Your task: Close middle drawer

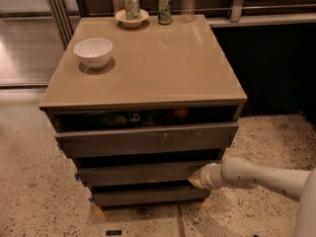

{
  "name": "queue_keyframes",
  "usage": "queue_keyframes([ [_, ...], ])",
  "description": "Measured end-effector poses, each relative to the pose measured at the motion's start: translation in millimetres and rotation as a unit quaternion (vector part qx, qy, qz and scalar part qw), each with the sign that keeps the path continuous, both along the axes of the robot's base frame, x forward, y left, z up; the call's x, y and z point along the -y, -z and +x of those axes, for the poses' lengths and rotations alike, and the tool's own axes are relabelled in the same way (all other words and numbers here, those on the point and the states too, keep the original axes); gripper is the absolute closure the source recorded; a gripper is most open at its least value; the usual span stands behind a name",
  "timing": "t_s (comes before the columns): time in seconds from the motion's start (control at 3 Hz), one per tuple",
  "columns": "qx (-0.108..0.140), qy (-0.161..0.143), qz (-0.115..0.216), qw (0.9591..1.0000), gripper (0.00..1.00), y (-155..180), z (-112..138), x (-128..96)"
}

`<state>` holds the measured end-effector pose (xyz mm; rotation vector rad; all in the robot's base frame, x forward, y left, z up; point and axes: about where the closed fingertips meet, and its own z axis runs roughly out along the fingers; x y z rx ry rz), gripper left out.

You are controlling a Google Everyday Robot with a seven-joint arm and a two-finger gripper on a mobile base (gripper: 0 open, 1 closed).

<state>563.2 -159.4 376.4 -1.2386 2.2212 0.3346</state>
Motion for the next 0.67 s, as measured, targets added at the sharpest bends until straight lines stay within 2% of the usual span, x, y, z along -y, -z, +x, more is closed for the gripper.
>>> queue_keyframes([
  [0.33, -0.018, -0.043, -0.006, 0.9989, 1.0, 5.4, -28.9, -7.3],
  [0.67, -0.024, -0.058, -0.009, 0.998, 1.0, 8.8, -42.3, -11.8],
])
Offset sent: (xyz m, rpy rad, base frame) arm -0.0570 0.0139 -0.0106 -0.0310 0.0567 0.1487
